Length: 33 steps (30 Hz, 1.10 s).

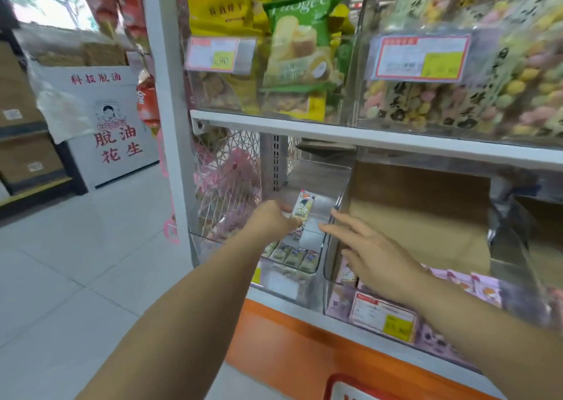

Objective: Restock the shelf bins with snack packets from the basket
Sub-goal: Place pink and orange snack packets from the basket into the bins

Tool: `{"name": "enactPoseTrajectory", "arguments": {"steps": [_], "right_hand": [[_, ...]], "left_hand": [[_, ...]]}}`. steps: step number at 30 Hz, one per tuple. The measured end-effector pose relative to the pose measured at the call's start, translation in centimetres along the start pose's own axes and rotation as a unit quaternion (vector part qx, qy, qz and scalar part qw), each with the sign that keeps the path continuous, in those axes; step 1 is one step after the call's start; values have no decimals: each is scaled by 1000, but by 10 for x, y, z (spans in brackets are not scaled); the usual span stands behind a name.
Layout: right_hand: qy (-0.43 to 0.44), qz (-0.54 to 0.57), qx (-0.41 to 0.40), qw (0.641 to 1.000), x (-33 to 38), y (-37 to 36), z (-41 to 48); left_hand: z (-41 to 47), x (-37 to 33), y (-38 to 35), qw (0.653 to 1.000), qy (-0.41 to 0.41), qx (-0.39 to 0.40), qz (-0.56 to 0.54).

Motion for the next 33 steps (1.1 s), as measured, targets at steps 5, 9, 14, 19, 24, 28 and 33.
{"name": "enactPoseTrajectory", "arguments": {"steps": [5,9,14,19,24,28,33], "right_hand": [[17,81,-40,996,-4,-8,0],[19,118,-36,992,-8,-13,0],[11,133,-32,991,-11,-15,-1],[4,130,-24,991,-9,-16,-2],[4,123,-15,992,-6,-16,-2],[2,109,7,994,-2,-9,-6],[23,123,-63,990,21,11,-47]], "left_hand": [[34,0,-37,998,14,31,51],[48,5,-64,986,34,111,120],[47,-3,-72,978,28,115,169],[44,-10,-83,968,-15,148,203],[31,-2,-86,942,-23,186,279],[15,-22,-68,959,-64,136,240],[-29,-24,-21,991,-126,-36,6]]}}
Point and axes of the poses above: each hand's wrist, its own z-axis towards the middle knuckle, its own y-axis out of the back of the hand, x = y × z, the point moved 10 cm from there along z, towards the middle knuckle, and after that the axes turned 3 degrees about -z, right-handed, at the moved point
